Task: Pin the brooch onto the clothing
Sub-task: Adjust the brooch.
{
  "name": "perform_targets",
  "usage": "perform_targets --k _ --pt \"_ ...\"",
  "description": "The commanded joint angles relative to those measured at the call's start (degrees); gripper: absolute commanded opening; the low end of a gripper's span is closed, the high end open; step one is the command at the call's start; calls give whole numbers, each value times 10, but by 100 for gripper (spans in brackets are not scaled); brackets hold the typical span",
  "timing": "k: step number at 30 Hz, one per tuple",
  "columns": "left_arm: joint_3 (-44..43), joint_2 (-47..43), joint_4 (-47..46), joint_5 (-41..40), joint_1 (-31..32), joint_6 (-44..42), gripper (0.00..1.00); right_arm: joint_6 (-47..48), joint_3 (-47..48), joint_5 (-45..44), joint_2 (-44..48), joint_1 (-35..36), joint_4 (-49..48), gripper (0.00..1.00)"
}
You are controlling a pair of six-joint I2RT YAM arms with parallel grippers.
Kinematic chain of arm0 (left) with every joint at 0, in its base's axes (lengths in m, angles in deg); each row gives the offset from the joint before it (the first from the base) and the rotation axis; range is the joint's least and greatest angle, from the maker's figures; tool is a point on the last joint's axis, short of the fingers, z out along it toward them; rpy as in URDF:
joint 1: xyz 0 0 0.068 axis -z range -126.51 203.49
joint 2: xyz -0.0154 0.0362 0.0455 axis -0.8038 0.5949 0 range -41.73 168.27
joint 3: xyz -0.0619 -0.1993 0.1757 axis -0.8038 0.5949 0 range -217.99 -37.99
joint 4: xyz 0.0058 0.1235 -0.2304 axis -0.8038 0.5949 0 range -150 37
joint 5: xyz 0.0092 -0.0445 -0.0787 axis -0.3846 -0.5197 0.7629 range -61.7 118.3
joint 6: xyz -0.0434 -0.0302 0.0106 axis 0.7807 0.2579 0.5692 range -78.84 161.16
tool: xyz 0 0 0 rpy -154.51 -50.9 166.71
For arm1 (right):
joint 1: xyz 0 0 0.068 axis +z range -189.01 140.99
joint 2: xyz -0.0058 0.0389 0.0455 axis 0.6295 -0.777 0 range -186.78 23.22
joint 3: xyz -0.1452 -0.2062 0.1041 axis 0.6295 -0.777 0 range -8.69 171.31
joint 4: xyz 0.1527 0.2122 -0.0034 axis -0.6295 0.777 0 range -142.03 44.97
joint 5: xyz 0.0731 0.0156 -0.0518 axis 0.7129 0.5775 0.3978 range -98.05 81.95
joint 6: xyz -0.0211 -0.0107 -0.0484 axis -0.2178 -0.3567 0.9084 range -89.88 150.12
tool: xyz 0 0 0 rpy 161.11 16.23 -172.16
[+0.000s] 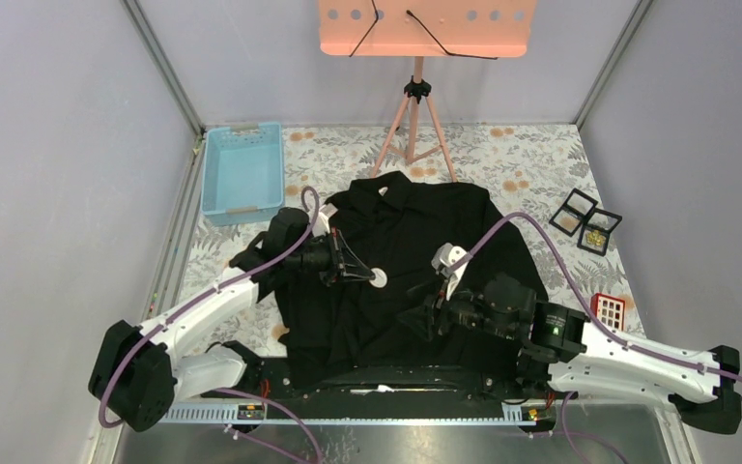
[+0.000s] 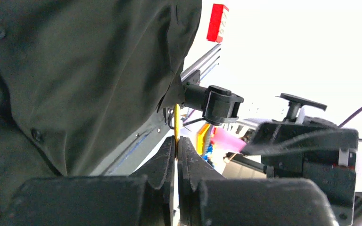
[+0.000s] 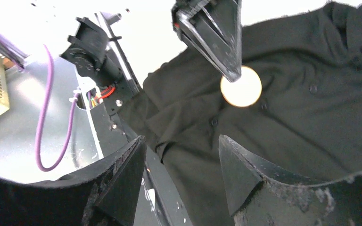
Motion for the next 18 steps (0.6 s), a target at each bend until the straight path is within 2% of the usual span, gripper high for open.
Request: perform_targets --k 1,7,13,18 --pt "-5 -37 52 34 -22 83 0 123 -10 -33 8 46 -106 64" --pt "-15 -78 102 14 -24 152 0 214 -27 -22 -21 79 -185 60" --pt "-48 -98 168 9 -24 148 0 278 -53 -27 -50 102 -243 55" --pt "-67 -101 187 16 -24 143 0 298 -55 -47 -70 120 -261 53"
